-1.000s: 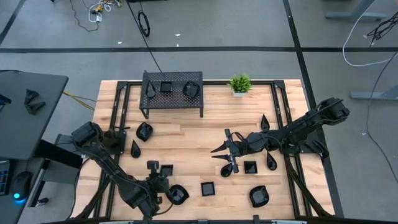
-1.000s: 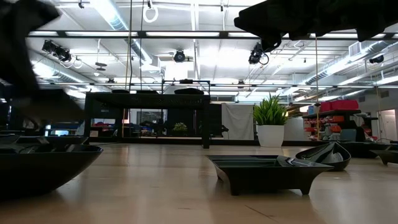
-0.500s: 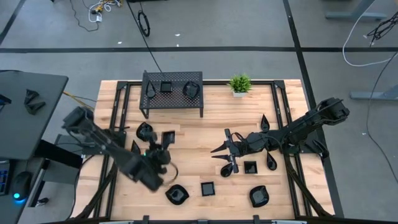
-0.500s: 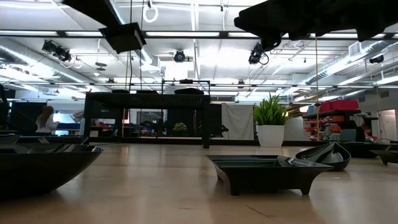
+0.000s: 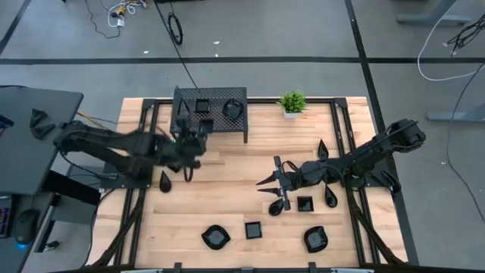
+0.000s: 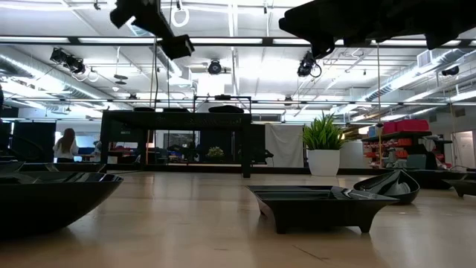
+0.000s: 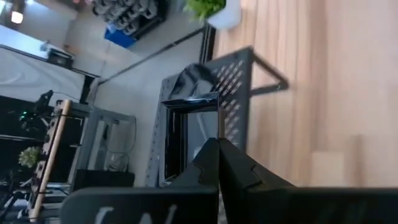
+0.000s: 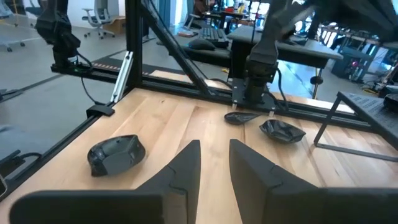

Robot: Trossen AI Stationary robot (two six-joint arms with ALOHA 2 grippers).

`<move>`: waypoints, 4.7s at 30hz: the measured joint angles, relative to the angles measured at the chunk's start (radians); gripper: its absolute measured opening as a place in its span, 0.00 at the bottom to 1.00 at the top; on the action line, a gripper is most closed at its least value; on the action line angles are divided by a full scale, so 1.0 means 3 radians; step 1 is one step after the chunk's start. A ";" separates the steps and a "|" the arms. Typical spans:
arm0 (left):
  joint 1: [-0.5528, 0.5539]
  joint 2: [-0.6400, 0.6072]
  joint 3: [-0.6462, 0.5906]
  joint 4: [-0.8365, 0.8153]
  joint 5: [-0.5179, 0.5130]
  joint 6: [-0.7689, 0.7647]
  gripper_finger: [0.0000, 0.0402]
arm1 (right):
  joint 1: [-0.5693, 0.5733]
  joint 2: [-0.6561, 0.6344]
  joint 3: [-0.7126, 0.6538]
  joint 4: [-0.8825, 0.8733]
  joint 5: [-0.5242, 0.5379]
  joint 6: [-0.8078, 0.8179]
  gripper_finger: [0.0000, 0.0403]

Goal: Pick & Place Mini shaped plates
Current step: Stack the black square plate on top of the black square plates on the shelf, then stack the black leaf shaped plate on top of the black leaf shaped plates on the shelf

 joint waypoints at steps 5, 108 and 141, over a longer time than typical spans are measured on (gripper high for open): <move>0.0746 0.0019 -0.0007 0.0054 0.0503 0.0747 0.00 | -0.0035 0.0000 0.0000 0.0016 0.0000 0.0150 0.21; 0.2108 0.0159 -0.0229 0.0578 0.2263 -0.0121 0.02 | -0.0038 0.0000 0.0000 0.0041 0.0001 0.0355 0.21; -0.1624 0.1788 -0.0295 0.1536 0.1980 -0.2636 0.17 | -0.0038 0.0000 0.0000 0.0062 0.0000 0.0572 0.21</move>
